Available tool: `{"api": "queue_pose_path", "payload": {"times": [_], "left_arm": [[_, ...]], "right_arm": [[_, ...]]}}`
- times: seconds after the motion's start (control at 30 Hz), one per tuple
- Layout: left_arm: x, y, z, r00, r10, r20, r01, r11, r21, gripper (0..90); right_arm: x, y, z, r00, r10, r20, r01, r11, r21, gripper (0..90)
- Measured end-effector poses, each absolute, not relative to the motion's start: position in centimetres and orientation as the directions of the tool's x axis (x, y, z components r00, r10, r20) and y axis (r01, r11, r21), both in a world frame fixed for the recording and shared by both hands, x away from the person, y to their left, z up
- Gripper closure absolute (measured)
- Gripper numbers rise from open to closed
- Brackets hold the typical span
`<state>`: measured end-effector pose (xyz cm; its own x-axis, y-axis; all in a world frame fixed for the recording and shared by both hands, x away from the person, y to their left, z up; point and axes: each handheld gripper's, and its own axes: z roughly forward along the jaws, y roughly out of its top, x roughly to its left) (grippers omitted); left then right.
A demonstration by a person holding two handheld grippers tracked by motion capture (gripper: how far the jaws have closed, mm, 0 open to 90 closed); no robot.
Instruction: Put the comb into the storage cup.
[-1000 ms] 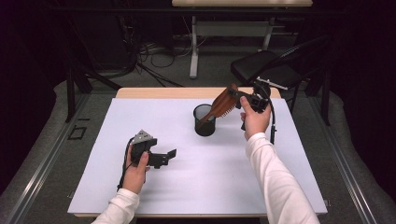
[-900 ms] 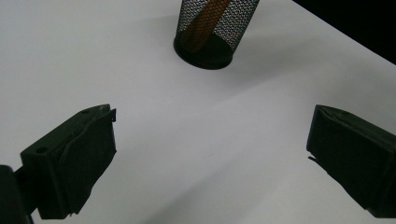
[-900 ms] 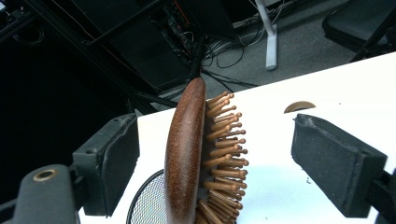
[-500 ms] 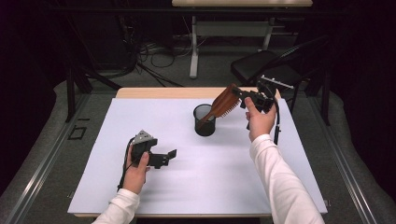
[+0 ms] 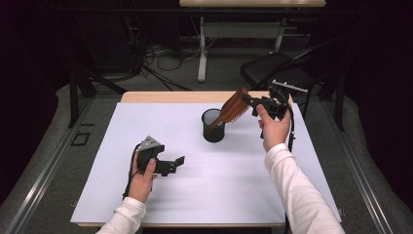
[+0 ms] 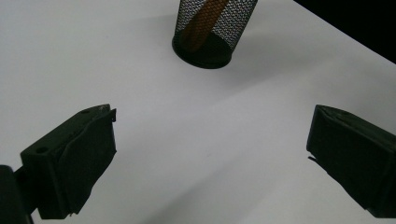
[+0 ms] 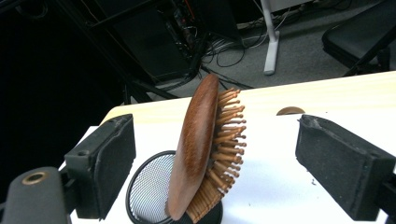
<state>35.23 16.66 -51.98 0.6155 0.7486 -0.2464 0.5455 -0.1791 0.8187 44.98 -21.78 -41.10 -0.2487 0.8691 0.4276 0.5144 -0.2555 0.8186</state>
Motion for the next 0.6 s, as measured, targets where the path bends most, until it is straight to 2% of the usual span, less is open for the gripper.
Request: {"api": "queue_pose_path", "payload": {"times": [0.4,0.6], "left_arm": [[35.2,16.7,-51.9,0.616,0.748,-0.247,0.544,-0.177,0.820,1.3],[35.2,16.8,-51.7,0.615,0.747,-0.252,0.543,-0.169,0.823,1.3]], "right_arm": [[43.6,-22.3,-41.5,-0.290,0.858,0.424,0.536,-0.221,0.815,11.9],[42.0,-22.6,-41.7,-0.334,0.861,0.385,0.527,-0.168,0.833,11.8]]}}
